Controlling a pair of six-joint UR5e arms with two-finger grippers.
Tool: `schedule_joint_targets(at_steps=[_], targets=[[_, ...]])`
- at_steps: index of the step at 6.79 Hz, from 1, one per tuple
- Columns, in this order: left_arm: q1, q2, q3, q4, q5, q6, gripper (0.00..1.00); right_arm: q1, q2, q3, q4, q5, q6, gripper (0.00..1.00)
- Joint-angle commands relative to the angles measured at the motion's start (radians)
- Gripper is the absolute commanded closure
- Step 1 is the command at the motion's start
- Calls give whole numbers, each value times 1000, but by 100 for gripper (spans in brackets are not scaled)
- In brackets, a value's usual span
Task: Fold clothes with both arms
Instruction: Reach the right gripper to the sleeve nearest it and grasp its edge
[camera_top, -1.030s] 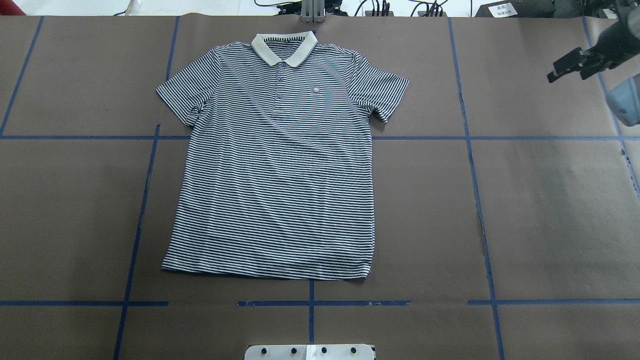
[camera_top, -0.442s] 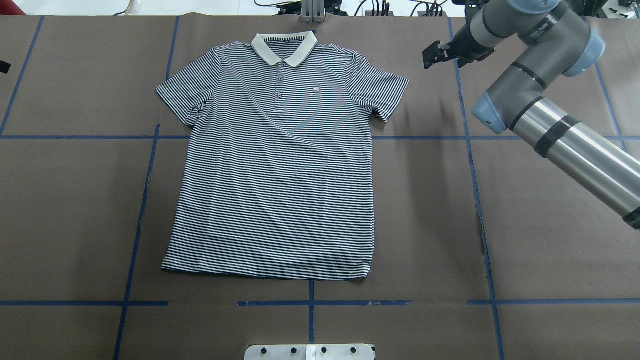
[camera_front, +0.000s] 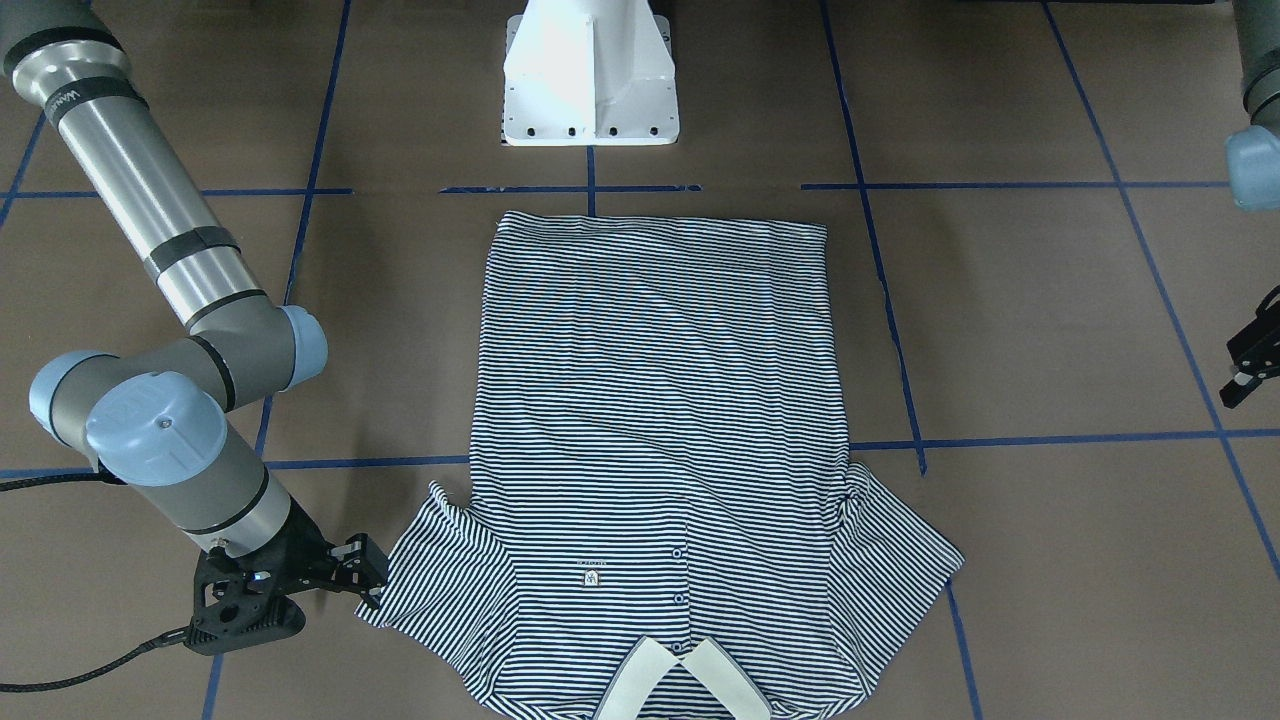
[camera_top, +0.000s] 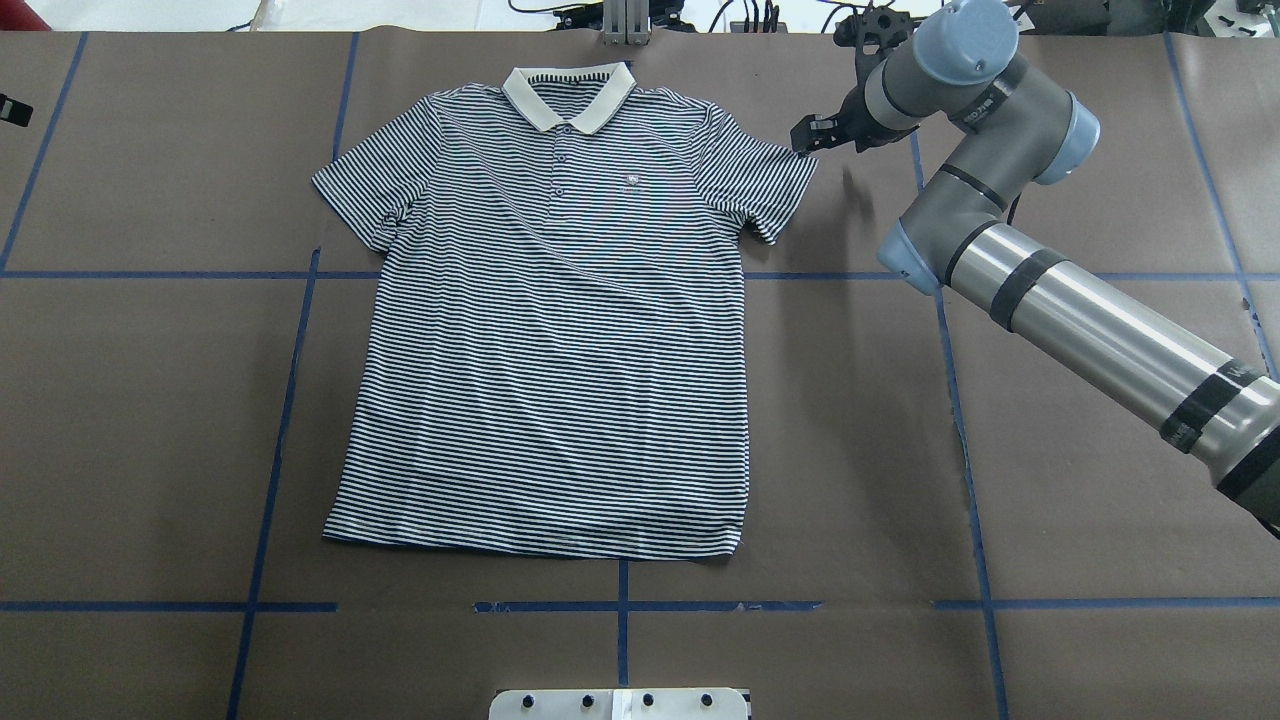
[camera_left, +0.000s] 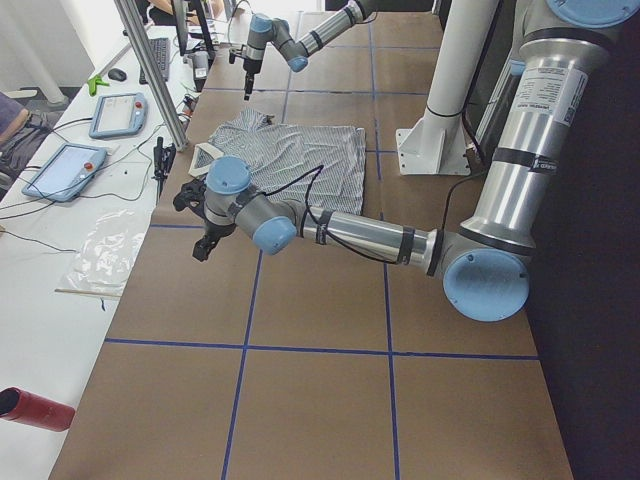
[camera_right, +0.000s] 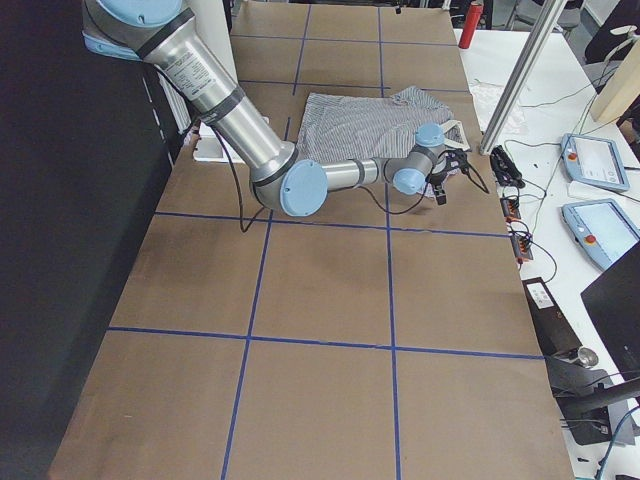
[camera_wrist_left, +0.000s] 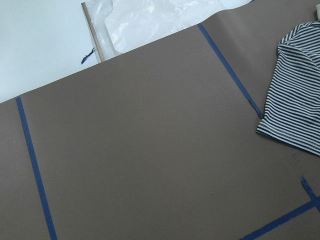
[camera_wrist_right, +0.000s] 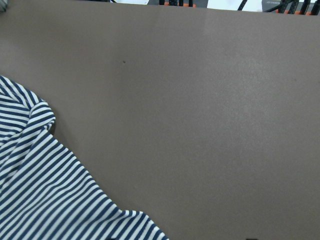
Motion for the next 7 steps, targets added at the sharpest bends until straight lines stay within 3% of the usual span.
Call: schedule_joint_targets(at_steps=[1,2,3,4,5,7], targets=[[-1,-2,-1,0,0,-2,0,-19,15,-36,2,-11,0,21],[-1,-3,-1,0,0,-2,0,-23,23,-43,2,-11,0,26],[-1,-5,-1,1,0,-2,0,-26,24,-56,2,-11,-3,42],[0,-6,-1,1,0,-2,0,-26,26,-60,2,-11,-8,79],[-1,-17,2,4,0,-2,0,-26,33,-60,-1,-11,-8,100],[-1,-20,5,3,0,-1,0,-26,47,-59,-4,-11,-8,100]])
